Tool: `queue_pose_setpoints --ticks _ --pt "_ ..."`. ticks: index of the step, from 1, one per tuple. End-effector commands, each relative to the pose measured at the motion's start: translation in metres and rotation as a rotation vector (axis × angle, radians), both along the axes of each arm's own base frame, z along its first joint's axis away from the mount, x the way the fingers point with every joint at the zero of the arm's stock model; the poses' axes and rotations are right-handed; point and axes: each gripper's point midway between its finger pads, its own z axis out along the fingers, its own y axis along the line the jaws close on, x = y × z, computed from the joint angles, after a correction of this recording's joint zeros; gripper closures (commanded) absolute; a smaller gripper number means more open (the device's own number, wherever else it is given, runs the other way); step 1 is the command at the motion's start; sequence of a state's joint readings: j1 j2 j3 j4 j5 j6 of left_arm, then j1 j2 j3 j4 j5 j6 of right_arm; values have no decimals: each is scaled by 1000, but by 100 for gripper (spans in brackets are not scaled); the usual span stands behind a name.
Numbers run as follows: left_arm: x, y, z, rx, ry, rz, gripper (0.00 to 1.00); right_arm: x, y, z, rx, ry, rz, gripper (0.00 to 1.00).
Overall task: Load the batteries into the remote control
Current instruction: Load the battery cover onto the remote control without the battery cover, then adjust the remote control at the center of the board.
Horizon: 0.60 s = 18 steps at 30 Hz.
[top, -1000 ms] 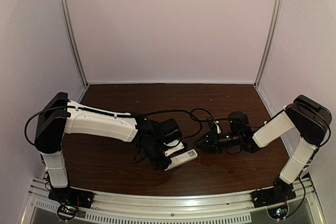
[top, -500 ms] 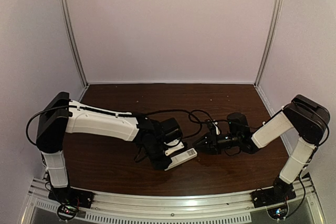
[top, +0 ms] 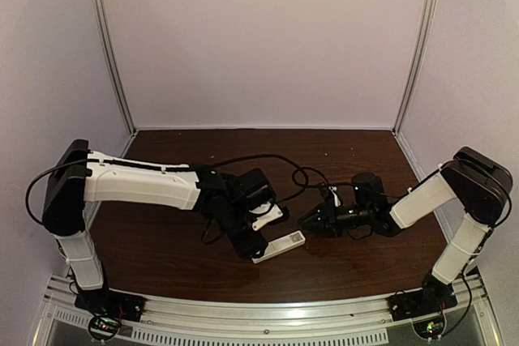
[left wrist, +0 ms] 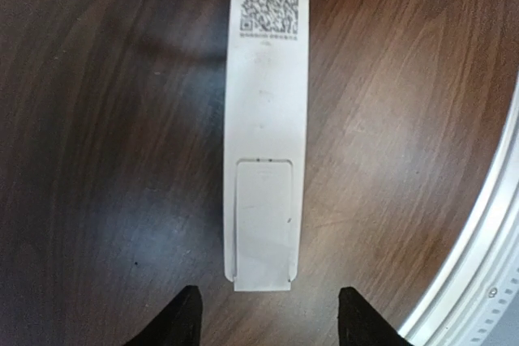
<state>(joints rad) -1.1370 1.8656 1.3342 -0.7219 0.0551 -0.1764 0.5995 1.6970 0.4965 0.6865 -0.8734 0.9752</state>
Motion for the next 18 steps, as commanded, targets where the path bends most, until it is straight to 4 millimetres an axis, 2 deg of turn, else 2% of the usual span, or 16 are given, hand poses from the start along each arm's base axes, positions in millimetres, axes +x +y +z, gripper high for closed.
queue_pose_setpoints --ticks 1,4,7,14,18 --pt "18 5 39 -184 16 113 40 8 -2 26 6 -88 -15 65" --pt "30 18 48 -294 50 220 43 9 -4 37 -17 -130 -13 65" --pt "28 22 47 -396 100 303 48 8 -6 38 -68 -152 4 65" --pt "17 23 24 -484 234 488 48 8 -10 6 -179 -134 41 61" --pt "11 20 18 -495 259 546 41 9 -9 -4 -211 -134 61 59"
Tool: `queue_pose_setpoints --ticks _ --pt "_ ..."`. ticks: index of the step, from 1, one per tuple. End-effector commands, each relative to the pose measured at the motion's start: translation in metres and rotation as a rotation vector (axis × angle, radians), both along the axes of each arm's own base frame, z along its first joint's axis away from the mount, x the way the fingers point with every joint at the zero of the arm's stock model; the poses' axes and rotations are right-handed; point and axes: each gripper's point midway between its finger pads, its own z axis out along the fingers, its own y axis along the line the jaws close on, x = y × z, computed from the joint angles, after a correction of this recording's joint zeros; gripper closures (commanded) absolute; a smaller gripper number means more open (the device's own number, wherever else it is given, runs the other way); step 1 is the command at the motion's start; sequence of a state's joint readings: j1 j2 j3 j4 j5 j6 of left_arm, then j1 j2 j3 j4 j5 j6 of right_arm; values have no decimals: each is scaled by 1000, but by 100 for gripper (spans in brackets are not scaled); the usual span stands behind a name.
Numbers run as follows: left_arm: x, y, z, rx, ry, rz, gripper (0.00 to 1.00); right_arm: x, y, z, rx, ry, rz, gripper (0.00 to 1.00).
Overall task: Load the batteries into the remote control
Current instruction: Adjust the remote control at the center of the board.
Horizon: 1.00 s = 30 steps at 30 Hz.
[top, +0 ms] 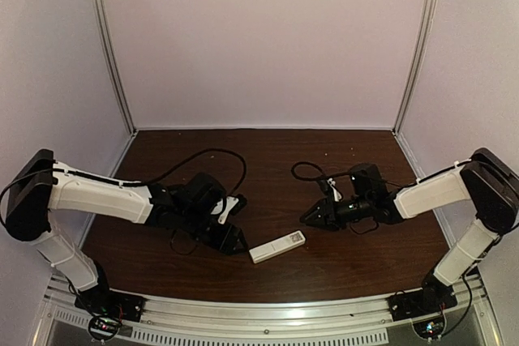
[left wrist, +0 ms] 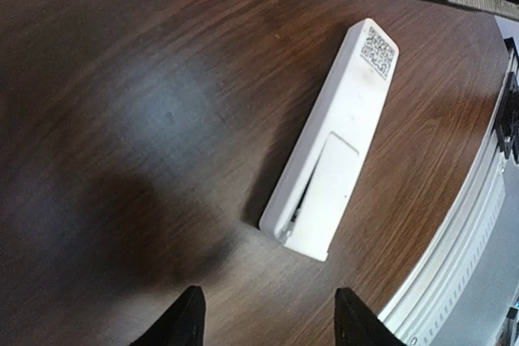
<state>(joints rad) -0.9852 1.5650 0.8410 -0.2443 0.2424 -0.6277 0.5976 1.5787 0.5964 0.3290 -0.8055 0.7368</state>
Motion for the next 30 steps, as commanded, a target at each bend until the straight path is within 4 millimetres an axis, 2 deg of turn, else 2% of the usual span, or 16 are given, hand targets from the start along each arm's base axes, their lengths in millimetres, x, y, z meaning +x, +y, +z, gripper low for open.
queue_pose_setpoints --ticks 1,9,14,30 --pt "2 -23 15 -126 34 90 40 2 -2 -17 -71 -9 25 59" --pt "-1 -19 -8 -108 123 203 38 -5 11 -24 -46 12 84 58" --pt "-1 -16 -7 -116 121 222 39 -14 17 -32 -53 39 113 60" --pt "0 -16 -14 -93 121 223 40 -35 10 -41 -90 80 96 63"
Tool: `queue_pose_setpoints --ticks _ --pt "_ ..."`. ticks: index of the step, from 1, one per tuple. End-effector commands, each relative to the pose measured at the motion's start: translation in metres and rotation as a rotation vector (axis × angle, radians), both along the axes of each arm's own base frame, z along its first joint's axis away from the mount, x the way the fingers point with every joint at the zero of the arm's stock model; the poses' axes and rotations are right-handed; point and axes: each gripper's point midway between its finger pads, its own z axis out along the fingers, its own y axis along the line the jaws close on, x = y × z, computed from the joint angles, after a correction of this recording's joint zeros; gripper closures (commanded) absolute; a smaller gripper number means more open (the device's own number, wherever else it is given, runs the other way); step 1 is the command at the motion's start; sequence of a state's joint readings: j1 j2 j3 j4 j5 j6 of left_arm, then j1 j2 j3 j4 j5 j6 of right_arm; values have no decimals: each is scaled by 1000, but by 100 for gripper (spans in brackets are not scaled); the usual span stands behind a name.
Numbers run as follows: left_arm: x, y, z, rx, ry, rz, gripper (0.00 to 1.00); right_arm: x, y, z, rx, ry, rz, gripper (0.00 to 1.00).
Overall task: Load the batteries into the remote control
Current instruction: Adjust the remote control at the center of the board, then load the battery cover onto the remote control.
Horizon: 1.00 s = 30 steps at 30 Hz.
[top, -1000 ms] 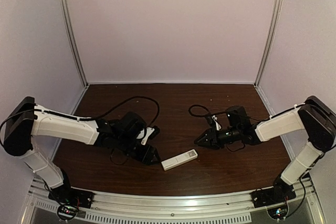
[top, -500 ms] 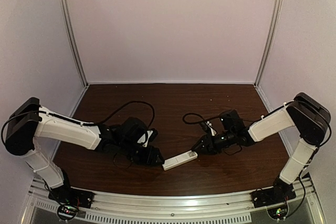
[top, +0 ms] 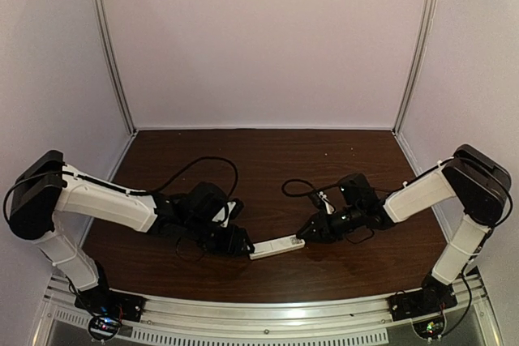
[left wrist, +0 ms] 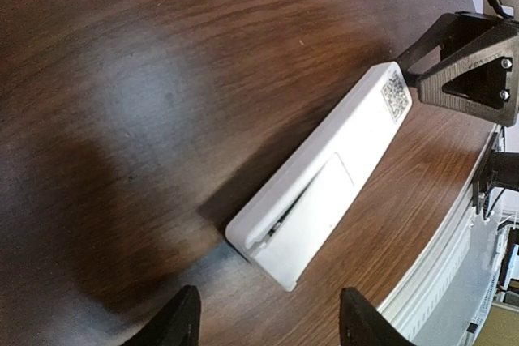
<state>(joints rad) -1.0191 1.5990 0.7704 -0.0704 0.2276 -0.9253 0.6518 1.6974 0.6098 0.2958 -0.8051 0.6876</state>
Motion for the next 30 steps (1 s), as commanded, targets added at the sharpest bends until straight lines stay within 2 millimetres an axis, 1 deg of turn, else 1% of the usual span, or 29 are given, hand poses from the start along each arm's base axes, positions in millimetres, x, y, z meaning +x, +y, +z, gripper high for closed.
queue_pose_setpoints --ticks 1,4,8,13,20,24,30 --pt "6 -4 0 -5 -15 20 40 -13 0 1 -4 12 14 63" --pt "8 -6 0 -7 -19 22 41 -17 -1 1 -8 16 12 64" --pt "17 -8 3 -25 -29 43 45 -19 -2 0 -10 21 11 64" --pt "25 -14 5 -32 -37 50 49 -20 -2 -2 -14 23 15 64" --pt "37 -14 2 -30 -32 78 52 -22 -3 -3 -17 25 16 64" --pt "38 -19 2 -31 -26 61 55 -22 -2 -3 -14 25 19 64" --pt "35 -21 -2 -33 -8 50 58 -23 -2 -4 -14 28 20 64"
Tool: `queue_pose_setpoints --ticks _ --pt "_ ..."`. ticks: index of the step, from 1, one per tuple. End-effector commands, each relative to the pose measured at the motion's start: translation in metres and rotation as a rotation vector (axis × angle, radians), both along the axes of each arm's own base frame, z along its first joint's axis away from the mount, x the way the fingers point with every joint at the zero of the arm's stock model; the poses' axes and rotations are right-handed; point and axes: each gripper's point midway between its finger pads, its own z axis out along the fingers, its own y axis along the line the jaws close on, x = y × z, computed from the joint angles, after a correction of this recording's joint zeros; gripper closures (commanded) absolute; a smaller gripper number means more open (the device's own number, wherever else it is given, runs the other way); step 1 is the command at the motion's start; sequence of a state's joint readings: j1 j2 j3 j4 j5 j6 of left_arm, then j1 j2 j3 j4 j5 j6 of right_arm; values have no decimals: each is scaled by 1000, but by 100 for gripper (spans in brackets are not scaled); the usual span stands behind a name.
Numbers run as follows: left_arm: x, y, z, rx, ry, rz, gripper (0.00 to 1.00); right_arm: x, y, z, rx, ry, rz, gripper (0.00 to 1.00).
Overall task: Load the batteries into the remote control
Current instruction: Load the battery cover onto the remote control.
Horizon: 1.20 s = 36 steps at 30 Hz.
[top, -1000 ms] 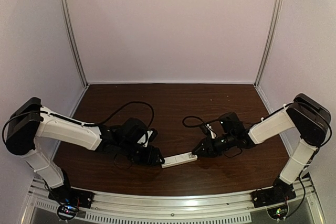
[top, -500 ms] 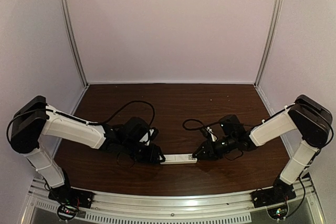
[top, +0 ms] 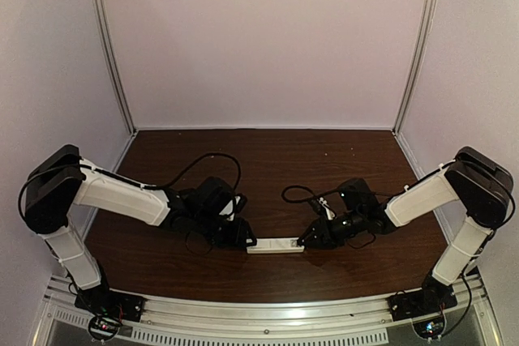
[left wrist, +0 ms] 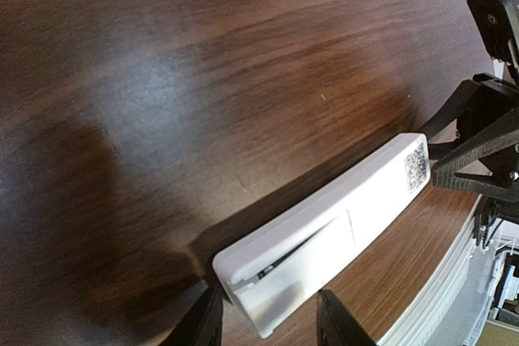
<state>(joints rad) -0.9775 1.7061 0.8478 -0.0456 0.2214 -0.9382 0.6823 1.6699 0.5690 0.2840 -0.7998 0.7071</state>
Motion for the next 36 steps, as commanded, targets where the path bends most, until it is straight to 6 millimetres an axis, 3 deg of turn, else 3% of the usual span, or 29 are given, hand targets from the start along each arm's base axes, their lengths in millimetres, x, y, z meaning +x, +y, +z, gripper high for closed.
queue_pose_setpoints --ticks 1,29,36 --pt "6 -9 6 -34 -12 -4 59 -4 0 1 4 -5 4 64" --pt "-3 11 -23 68 59 33 80 -5 1 -2 7 -1 11 64" --pt "-4 10 -27 78 66 24 81 -6 2 -4 13 3 15 64"
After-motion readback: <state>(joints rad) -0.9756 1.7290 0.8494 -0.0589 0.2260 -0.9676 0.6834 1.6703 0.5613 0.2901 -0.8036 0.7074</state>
